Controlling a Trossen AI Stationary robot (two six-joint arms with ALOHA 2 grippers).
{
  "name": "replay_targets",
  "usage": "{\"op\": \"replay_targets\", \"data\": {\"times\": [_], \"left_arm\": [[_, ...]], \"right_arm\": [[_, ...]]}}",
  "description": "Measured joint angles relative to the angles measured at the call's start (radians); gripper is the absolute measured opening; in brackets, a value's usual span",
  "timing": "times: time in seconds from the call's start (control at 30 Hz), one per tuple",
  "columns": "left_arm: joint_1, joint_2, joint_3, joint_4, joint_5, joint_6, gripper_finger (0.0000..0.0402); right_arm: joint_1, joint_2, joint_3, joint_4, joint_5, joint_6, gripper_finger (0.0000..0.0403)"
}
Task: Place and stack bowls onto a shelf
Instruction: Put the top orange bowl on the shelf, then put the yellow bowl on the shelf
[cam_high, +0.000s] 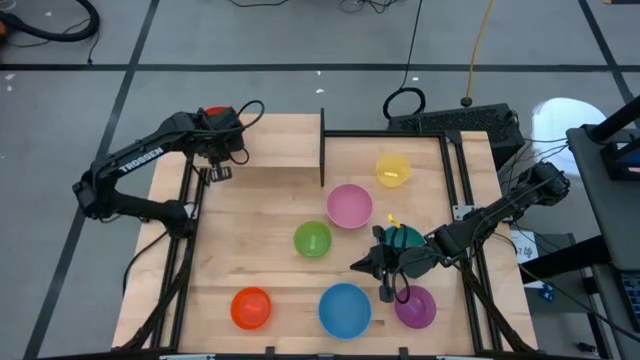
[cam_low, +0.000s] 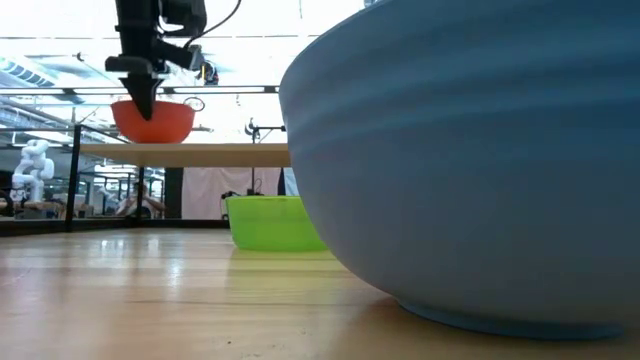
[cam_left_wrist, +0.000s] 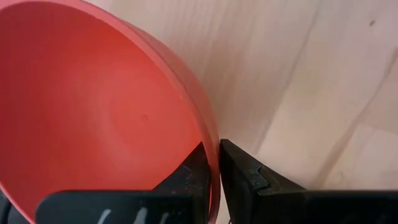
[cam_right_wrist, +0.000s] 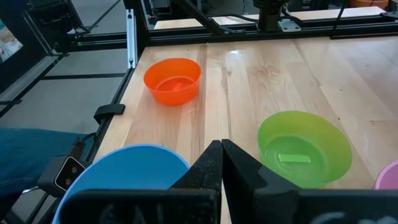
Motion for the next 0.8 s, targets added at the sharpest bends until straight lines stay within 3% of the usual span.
{"op": "replay_targets", "data": {"times": [0.37,0.53,0.8], "left_arm": [[0.076,0.0,-0.015,0.014,0.012,0.008,0.0041],[0.092,0.0,-0.015,0.014,0.037,0.008,0.0091],[0.079,0.0,-0.015,0.011,-0.023,-0.039,0.0171]], "right_arm": [[0.0,0.0,0.0,0.003,0.0,0.034,0.0],[0.0,0.0,0.0,0.016,0.0,0.033,0.0],[0.0,0.0,0.0,0.026,0.0,0.023,0.0]]}}
